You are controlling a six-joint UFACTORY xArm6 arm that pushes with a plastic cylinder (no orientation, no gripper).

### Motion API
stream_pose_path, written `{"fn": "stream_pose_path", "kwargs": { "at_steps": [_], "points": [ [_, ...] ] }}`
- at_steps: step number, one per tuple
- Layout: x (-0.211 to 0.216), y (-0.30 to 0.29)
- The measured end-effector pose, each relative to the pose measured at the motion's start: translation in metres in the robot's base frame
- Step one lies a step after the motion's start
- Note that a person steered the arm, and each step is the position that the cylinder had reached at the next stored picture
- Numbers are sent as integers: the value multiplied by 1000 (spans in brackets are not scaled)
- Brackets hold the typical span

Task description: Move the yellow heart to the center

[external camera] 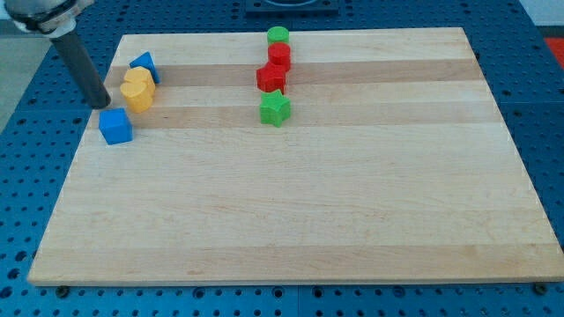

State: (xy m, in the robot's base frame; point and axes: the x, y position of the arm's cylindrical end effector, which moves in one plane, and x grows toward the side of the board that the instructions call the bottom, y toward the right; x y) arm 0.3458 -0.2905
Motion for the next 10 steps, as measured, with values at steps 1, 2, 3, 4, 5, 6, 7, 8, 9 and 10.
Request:
{"fn": "stream_pose_path", "kwargs": {
  "at_steps": [1,2,3,4,5,6,7,8,9,10],
  "points": [
    [-20,-2],
    [-26,15],
    [-27,19],
    [-30,36],
    [-32,32],
    [-71,4],
    [-57,20],
    [-48,31],
    [-48,26],
    [-56,20]
  ]
}}
